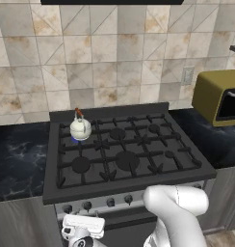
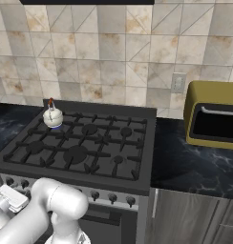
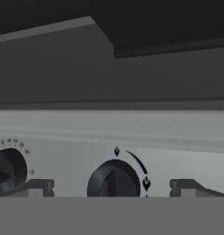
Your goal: The kettle is done boiling. Turn off the stove, then wait for 300 timesteps before moving the kettle to the dining table.
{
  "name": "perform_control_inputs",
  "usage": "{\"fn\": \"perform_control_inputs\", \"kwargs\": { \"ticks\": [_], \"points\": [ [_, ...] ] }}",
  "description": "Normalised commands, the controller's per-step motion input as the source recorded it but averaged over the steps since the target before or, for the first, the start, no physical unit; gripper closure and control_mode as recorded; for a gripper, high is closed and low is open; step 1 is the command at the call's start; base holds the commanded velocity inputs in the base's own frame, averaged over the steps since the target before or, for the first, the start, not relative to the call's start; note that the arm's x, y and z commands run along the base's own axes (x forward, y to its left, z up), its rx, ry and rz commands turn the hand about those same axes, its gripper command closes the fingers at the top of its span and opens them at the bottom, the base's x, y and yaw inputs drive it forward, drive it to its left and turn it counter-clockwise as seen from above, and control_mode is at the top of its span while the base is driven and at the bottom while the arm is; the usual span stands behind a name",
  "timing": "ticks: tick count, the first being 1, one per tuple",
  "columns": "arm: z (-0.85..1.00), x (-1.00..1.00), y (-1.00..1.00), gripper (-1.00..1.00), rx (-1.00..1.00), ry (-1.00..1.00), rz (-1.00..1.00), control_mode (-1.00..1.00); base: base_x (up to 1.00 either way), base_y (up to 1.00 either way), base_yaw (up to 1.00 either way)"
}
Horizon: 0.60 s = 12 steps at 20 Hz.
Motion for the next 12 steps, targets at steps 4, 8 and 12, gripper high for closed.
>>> {"fn": "perform_control_inputs", "kwargs": {
  "ticks": [4, 8, 12],
  "points": [
    [0.0, 0.13, 0.0, -1.0, 0.0, 0.0, 0.0, -1.0, 0.0, 0.0, 0.0],
    [0.0, 0.11, 0.0, -1.0, 0.0, 0.0, 0.0, -1.0, 0.0, 0.0, 0.0],
    [0.05, 0.03, 0.0, -1.0, 0.0, -0.01, 0.0, -1.0, 0.0, 0.0, 0.0]
  ]
}}
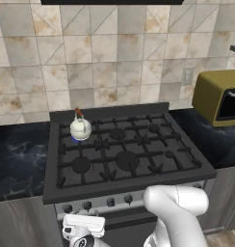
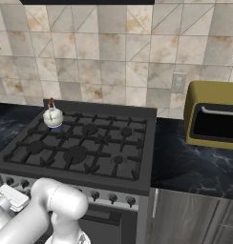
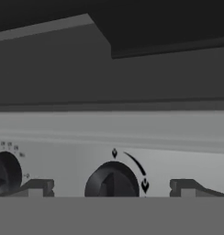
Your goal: The kettle is done boiling. Turn off the stove, then wait for 300 timesteps before moving the kettle to the dining table.
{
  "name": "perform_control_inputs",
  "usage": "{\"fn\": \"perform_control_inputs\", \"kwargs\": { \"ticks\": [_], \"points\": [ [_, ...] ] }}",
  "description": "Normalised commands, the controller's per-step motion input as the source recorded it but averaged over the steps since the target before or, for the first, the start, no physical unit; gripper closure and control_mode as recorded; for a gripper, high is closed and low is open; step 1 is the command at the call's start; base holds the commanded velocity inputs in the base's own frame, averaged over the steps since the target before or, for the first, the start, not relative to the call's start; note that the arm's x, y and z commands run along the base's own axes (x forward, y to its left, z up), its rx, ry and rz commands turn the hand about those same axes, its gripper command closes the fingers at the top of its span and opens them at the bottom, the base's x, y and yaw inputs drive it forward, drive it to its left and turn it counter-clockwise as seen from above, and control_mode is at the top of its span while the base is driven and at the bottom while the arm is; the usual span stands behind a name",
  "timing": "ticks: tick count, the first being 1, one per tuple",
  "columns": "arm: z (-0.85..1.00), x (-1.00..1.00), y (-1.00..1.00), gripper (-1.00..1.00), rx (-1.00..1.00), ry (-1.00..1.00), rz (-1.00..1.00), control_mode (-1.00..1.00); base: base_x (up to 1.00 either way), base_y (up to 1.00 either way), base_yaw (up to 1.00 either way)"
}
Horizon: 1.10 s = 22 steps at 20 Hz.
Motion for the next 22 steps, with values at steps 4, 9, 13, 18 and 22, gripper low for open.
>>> {"fn": "perform_control_inputs", "kwargs": {
  "ticks": [4, 9, 13, 18, 22],
  "points": [
    [0.06, -0.01, -0.01, -1.0, 0.0, -0.04, 0.0, -1.0, 0.0, 0.0, 0.0],
    [0.04, -0.03, 0.0, -1.0, 0.0, -0.07, 0.0, -1.0, 0.0, 0.0, 0.0],
    [0.03, 0.0, -0.05, -1.0, 0.0, -0.04, 0.0, -1.0, 0.0, 0.0, 0.0],
    [0.0, 0.08, -0.01, -1.0, 0.0, -0.02, 0.0, -1.0, 0.0, 0.0, 0.0],
    [0.0, 0.17, 0.0, -1.0, 0.0, -0.02, 0.01, -1.0, 0.0, 0.0, 0.0]
  ]
}}
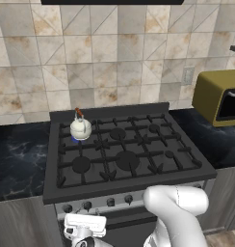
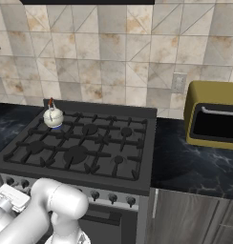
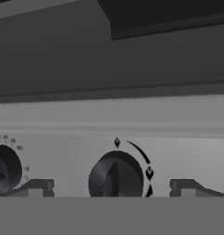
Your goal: The kettle is done boiling. Turn off the stove, then wait for 300 timesteps before moving the kettle to the dining table.
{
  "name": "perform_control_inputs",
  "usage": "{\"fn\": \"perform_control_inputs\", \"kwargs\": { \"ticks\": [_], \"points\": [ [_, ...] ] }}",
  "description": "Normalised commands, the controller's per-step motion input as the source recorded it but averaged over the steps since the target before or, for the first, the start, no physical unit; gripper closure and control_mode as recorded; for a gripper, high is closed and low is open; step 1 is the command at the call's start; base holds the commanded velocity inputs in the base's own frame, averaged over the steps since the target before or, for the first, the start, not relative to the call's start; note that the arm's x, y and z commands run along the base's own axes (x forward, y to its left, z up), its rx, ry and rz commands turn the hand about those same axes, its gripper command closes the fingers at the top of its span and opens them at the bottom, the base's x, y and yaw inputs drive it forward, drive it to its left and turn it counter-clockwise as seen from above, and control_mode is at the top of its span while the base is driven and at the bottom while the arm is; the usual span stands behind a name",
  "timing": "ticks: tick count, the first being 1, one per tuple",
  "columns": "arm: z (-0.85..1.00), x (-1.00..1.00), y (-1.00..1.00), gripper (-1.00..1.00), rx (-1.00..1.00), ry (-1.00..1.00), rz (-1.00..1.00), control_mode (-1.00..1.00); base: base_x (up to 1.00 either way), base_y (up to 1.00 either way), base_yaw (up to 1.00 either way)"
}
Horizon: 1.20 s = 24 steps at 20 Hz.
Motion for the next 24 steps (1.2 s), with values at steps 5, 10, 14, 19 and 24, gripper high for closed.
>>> {"fn": "perform_control_inputs", "kwargs": {
  "ticks": [5, 10, 14, 19, 24],
  "points": [
    [0.03, 0.1, 0.0, -1.0, 0.0, -0.04, 0.0, -1.0, 0.0, 0.0, 0.0],
    [0.12, 0.12, 0.0, -1.0, 0.0, -0.05, 0.03, -1.0, 0.0, 0.0, 0.0],
    [0.18, 0.02, 0.0, -1.0, 0.0, -0.05, 0.03, -1.0, 0.0, 0.0, 0.0],
    [0.11, 0.07, 0.0, -1.0, 0.0, -0.03, 0.03, -1.0, 0.0, 0.0, 0.0],
    [-0.03, 0.21, -0.04, -1.0, 0.0, 0.0, 0.02, -1.0, 0.0, 0.0, 0.0]
  ]
}}
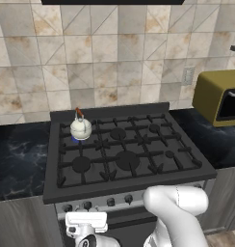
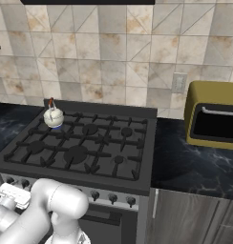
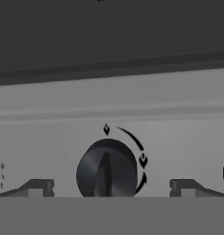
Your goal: The kettle is done boiling. Turn off the stove, then wait for 300 timesteps before moving the kettle to the dining table.
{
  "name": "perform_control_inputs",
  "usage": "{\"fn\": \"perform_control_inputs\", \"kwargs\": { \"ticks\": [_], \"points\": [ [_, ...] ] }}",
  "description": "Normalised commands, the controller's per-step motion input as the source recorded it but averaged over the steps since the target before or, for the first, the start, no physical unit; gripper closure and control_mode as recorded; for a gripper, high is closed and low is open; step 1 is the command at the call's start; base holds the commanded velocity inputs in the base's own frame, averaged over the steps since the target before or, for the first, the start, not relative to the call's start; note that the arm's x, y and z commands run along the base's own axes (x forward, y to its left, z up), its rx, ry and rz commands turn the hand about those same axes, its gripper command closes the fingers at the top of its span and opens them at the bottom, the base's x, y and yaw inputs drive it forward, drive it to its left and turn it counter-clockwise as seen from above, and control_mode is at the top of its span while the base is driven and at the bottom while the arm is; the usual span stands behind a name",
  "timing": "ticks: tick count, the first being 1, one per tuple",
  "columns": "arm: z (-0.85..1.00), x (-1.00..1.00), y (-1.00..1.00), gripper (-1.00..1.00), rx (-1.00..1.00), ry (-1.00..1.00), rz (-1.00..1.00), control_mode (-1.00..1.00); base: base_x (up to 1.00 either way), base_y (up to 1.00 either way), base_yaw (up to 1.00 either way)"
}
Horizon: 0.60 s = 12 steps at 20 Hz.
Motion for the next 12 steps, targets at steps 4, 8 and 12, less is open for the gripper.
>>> {"fn": "perform_control_inputs", "kwargs": {
  "ticks": [4, 8, 12],
  "points": [
    [-0.21, 0.25, -0.03, -1.0, 0.0, 0.02, 0.01, -1.0, 0.0, 0.0, 0.0],
    [-0.24, 0.23, -0.01, -1.0, 0.0, 0.03, 0.01, -1.0, 0.0, 0.0, 0.0],
    [-0.25, 0.2, 0.0, 1.0, 0.0, 0.02, 0.02, -1.0, 0.0, 0.0, 0.0]
  ]
}}
